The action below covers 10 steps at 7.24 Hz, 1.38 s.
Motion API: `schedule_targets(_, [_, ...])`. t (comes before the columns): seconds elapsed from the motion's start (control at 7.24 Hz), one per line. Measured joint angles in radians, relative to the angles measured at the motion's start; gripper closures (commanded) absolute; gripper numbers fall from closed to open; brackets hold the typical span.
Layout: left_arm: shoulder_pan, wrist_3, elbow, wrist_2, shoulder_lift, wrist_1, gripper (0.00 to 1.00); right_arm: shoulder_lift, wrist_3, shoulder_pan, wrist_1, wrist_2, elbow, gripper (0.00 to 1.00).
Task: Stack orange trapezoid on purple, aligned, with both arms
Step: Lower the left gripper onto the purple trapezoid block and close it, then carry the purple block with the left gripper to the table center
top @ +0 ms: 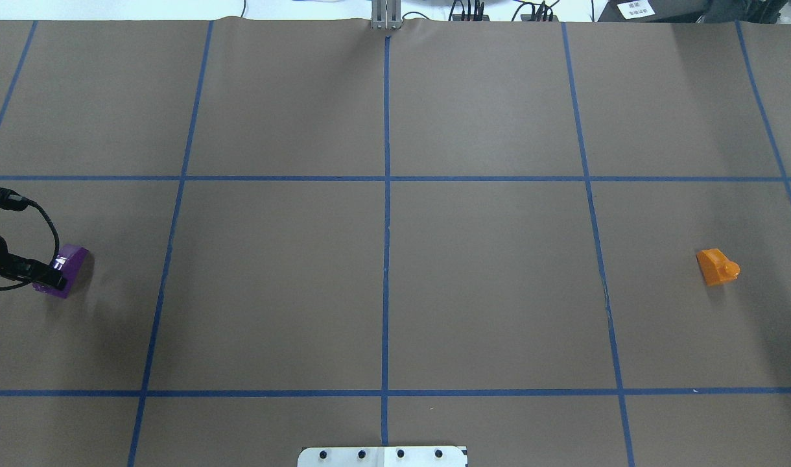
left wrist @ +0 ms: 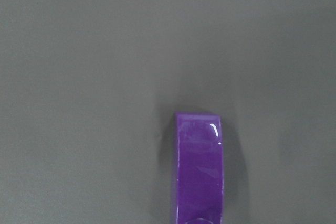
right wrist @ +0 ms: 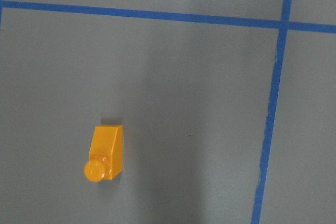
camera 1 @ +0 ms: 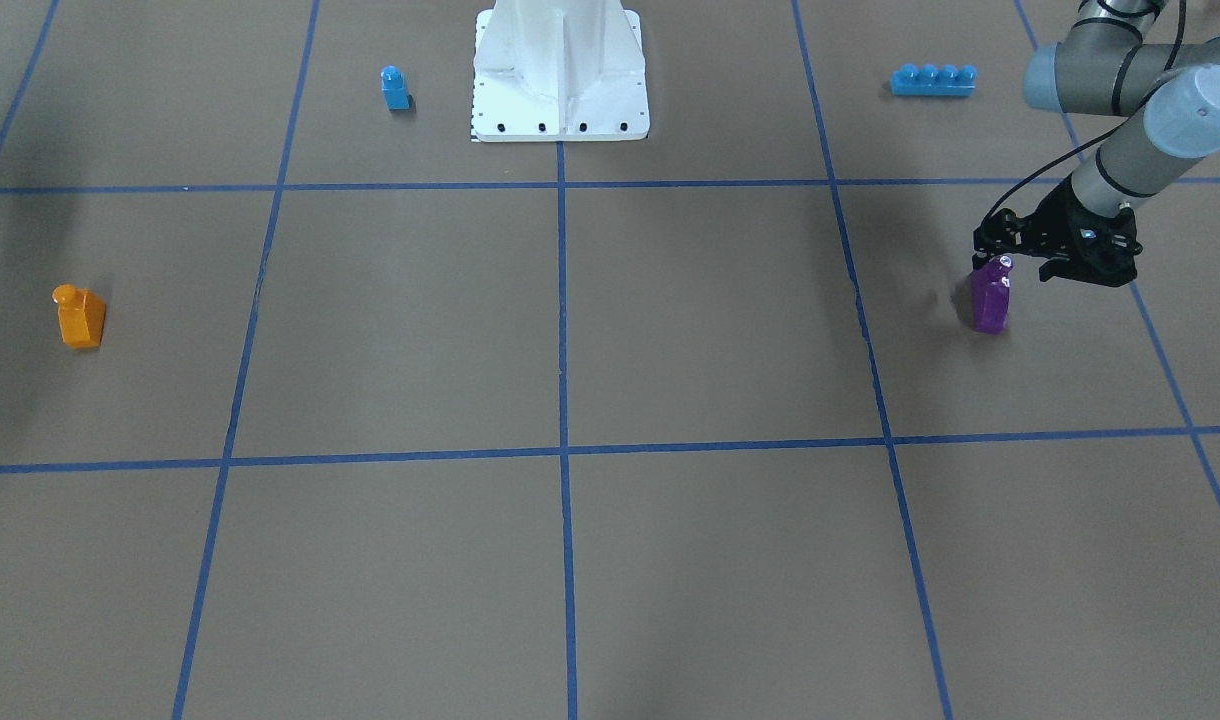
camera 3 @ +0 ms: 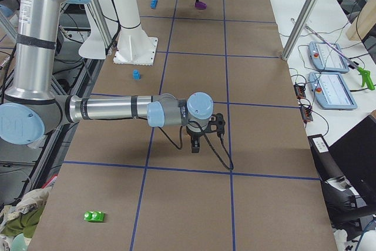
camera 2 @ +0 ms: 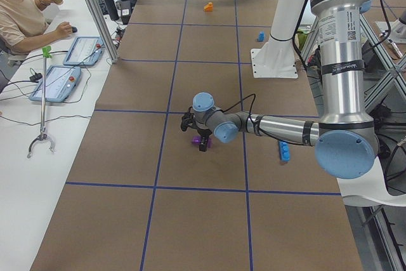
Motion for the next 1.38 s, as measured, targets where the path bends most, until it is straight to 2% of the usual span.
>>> schedule_targets(0.14, [0.016, -0.001, 0.001, 0.014, 0.0, 0.0, 0.99, -0.001, -0.001, -0.002, 0.048, -0.001, -0.017, 0.0])
schedule_targets(0.41, [0.029, -0.007, 0.0, 0.022, 0.0, 0.002, 1.0, -0.001, 0.0, -0.004, 0.104, 0.001, -0.043, 0.0])
schedule_targets(0.69, [0.03, -0.015, -0.017, 0.012, -0.011, 0.025, 1.0, -0.001, 0.004, -0.006, 0.114, 0.003, -0.046, 0.0])
schedule_targets(0.83, [0.029, -0.019, -0.07, -0.006, -0.037, 0.114, 1.0, -0.001, 0.005, -0.006, 0.115, 0.004, -0.046, 0.0])
schedule_targets(1.1, [0.055, -0.131, -0.219, -0.023, -0.22, 0.457, 1.0, -0.001, 0.009, -0.007, 0.116, 0.006, -0.043, 0.0])
schedule_targets(1.24, [0.118, -0.241, -0.234, -0.022, -0.334, 0.541, 1.0, 0.0, 0.01, -0.007, 0.116, 0.007, -0.041, 0.0])
schedule_targets(1.38, [0.2, -0.345, -0.206, -0.016, -0.459, 0.575, 1.0, 0.001, 0.011, -0.008, 0.116, 0.008, -0.041, 0.0])
